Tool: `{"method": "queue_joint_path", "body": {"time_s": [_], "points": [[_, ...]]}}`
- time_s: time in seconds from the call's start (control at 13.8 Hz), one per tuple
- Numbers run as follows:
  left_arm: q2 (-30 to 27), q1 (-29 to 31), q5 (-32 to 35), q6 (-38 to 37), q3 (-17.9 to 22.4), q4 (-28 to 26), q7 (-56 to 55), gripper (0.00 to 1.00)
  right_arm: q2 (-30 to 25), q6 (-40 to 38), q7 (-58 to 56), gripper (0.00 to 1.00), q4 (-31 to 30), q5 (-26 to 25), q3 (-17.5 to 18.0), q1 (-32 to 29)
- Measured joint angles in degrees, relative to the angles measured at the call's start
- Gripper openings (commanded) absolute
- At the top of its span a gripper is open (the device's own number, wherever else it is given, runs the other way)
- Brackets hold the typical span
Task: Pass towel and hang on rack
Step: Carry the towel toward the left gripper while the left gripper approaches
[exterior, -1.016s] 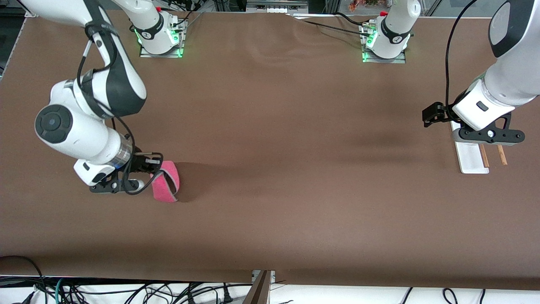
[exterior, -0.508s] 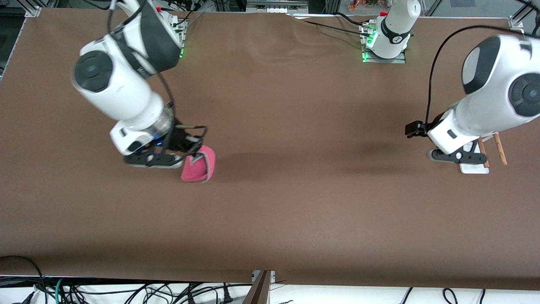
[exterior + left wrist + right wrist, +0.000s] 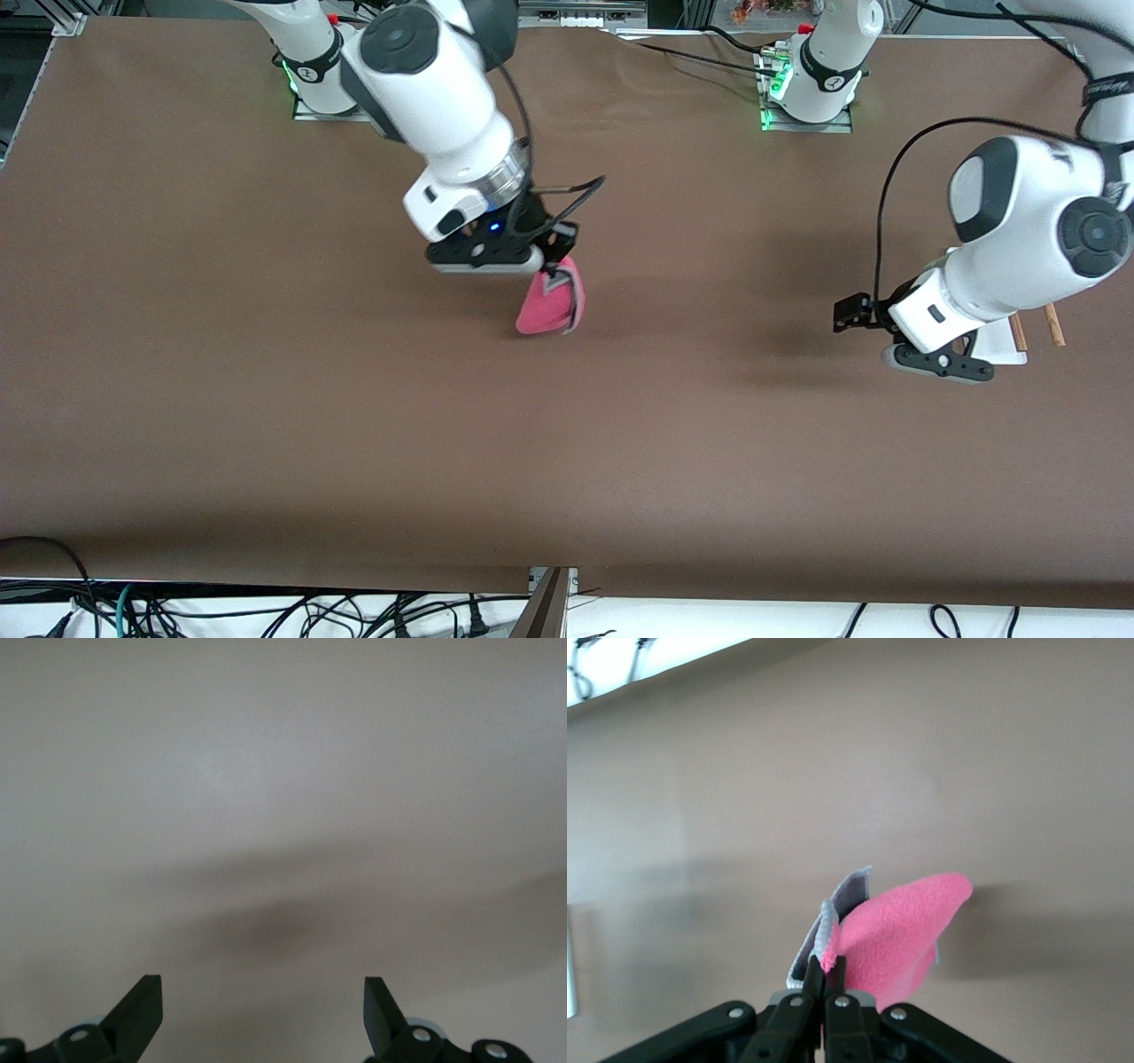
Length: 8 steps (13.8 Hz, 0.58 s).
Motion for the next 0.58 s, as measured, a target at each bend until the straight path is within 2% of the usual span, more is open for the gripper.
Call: {"method": "queue_joint_path", "body": {"time_s": [0.07, 0.22, 0.44, 0.58], "points": [[0.37, 0.08, -0.95, 4.37, -0.12, -3.43, 2.11, 1.0, 0.25, 1.51, 1.72, 0.0, 0.07, 0.0, -0.01, 1.34], [0.99, 0.22, -2.91, 8.02, -1.52, -7.68, 6.96, 1.0, 0.91, 4.2, 4.92, 0.0, 0.51, 0.03, 0.0, 3.37], [1.02, 0.21, -4.97, 9.94, -4.61, -8.93, 17.54, 1.0, 1.9, 8.27, 6.73, 0.0, 0.78, 2.91, 0.0, 5.21], [1.02, 0.56, -6.81, 12.97, -7.05, -10.41, 28.67, 1.0, 2.92, 10.75, 6.89, 0.0, 0.84, 4.08, 0.0, 6.23]]}}
